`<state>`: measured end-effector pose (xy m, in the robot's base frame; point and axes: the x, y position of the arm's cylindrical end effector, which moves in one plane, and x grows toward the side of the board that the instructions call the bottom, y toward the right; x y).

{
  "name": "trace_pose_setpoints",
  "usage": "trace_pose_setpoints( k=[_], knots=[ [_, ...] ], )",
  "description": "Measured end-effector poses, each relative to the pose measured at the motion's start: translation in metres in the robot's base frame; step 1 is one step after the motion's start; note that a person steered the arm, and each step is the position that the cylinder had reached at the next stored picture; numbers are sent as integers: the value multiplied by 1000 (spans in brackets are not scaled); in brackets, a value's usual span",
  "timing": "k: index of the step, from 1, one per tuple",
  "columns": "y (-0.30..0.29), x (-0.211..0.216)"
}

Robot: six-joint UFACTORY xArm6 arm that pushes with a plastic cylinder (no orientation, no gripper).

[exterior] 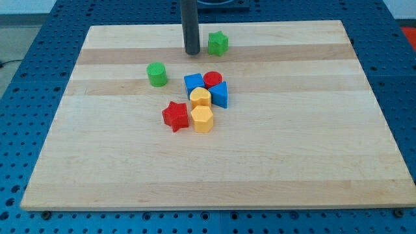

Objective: Move the green star towards right

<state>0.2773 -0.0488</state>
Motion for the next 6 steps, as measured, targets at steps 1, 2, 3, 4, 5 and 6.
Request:
trace_pose_setpoints(
  k=[1, 2, 3, 4, 5, 6],
  knots=[
    [64, -2],
    [132, -9],
    [145, -4],
    [76, 27],
    [-14, 74],
    [-53, 130]
  ],
)
